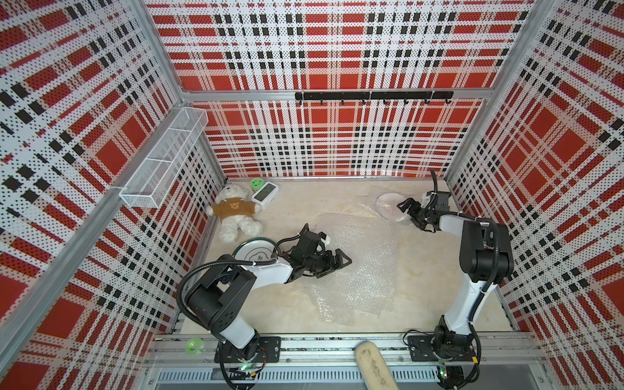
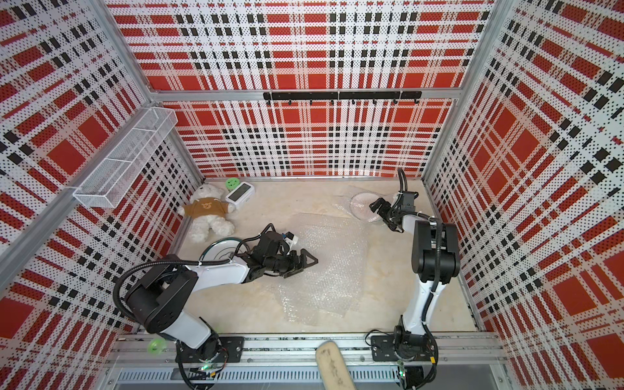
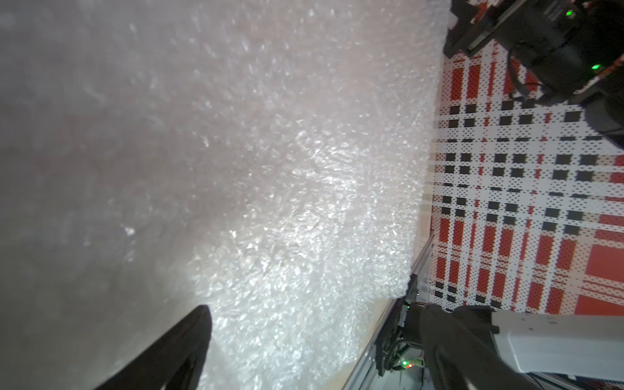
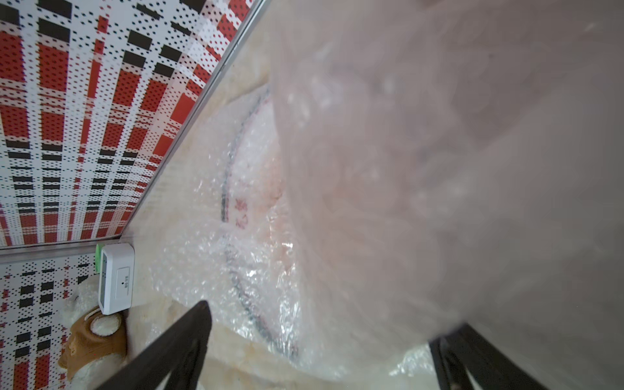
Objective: Unpack dinner plates from bubble wrap
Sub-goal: Adjust the bubble wrap at the center of the board.
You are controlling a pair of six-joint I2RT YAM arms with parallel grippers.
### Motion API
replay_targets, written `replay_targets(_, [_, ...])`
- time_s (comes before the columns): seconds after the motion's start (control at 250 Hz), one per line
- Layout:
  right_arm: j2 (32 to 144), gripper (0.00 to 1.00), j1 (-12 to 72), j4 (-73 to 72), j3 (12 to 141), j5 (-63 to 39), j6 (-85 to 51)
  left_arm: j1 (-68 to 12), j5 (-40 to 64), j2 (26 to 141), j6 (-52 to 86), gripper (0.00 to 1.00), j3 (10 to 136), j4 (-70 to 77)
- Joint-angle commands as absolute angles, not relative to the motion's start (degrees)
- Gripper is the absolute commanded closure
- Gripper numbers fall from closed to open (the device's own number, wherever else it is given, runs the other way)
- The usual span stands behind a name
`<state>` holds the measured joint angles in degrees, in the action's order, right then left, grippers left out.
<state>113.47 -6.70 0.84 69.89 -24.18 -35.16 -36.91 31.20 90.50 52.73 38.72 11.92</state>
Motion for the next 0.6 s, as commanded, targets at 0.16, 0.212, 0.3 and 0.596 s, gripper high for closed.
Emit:
replay_targets(0.16, [103.14,0.02,-7.56,6.71,67.52,-23.72,-33.21,-35.53,35.14,83.33,54.27,0.01,39.73,13.08])
replay_targets(0.212, [100.59,0.03,-7.51,7.57,64.95,-23.93,-35.47,-35.18,34.89,82.4,53.42,0.01,39.73,11.73])
replay_targets(0.3, [97.1,0.08,-7.06,2.02,57.82,-24.48,-42.0,-34.84,34.54,81.06,52.51,0.01,39.89,9.88])
replay_targets(0.596, [102.29,0.18,-3.08,-10.62,52.1,-21.55,-54.41,-34.54,33.58,77.89,49.08,0.0,41.57,4.83])
